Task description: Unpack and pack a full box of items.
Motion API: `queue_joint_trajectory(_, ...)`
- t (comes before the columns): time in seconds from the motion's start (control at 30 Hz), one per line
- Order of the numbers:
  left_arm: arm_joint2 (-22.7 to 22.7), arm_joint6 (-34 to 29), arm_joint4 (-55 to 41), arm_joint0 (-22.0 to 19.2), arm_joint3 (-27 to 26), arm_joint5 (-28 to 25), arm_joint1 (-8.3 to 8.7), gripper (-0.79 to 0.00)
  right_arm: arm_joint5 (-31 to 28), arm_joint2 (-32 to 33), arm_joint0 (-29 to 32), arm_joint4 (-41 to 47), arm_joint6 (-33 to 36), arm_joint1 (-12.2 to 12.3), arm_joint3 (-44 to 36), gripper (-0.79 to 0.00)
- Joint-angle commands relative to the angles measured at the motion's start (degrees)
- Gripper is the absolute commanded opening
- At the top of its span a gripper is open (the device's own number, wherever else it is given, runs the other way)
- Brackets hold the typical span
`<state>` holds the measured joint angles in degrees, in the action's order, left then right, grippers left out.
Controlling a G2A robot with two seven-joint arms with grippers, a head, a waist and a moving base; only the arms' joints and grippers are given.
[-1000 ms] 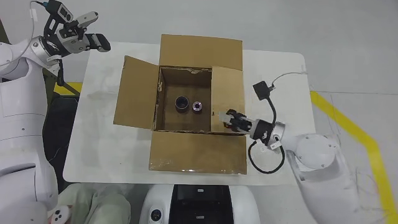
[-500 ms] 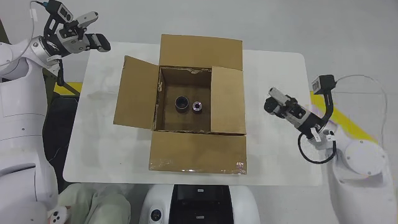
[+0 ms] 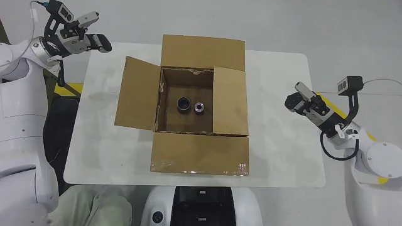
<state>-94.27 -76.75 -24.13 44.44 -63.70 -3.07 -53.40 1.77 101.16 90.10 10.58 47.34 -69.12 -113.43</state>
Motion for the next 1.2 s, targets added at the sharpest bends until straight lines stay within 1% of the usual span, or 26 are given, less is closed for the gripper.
queue_joint_trajectory(0.0, 0.0, 0.0, 0.0, 0.0, 0.0, 0.0, 0.0, 0.0, 0.0, 0.0, 0.0, -0.01, -0.01, 0.0, 0.0, 0.0)
queue_joint_trajectory(0.5, 0.0, 0.0, 0.0, 0.0, 0.0, 0.0, 0.0, 0.0, 0.0, 0.0, 0.0, -0.01, -0.01, 0.0, 0.0, 0.0)
queue_joint_trajectory(0.57, 0.8, 0.53, -0.47, 0.95, -0.74, 0.71, -0.14, 0.0, 0.0, 0.0, 0.0, -0.01, -0.01, 0.0, 0.0, 0.0)
queue_joint_trajectory(0.67, 1.66, 3.27, 1.69, 2.79, -2.41, -1.07, -0.07, 0.0, 0.0, 0.0, 0.0, -0.01, -0.01, 0.0, 0.0, 0.0)
queue_joint_trajectory(0.8, 2.67, 3.95, 2.59, 4.49, -3.28, -1.87, 0.03, 0.0, 0.0, 0.0, 0.0, -0.01, -0.01, 0.0, 0.0, 0.0)
queue_joint_trajectory(0.97, 4.72, 2.6, 1.35, 6.07, -2.93, -2.6, -0.11, 0.0, 0.0, 0.0, 0.0, -0.01, -0.01, 0.0, 0.0, 0.0)
queue_joint_trajectory(1.03, 5.3, 1.56, 0.55, 6.29, -2.84, -3.13, -0.15, 0.0, 0.0, 0.0, 0.0, -0.01, -0.01, 0.0, 0.0, 0.0)
queue_joint_trajectory(1.17, 7.19, -1.18, -0.64, 6.0, -1.02, -4.52, -0.28, 0.0, 0.0, 0.0, 0.0, -0.01, -0.01, 0.0, 0.0, 0.0)
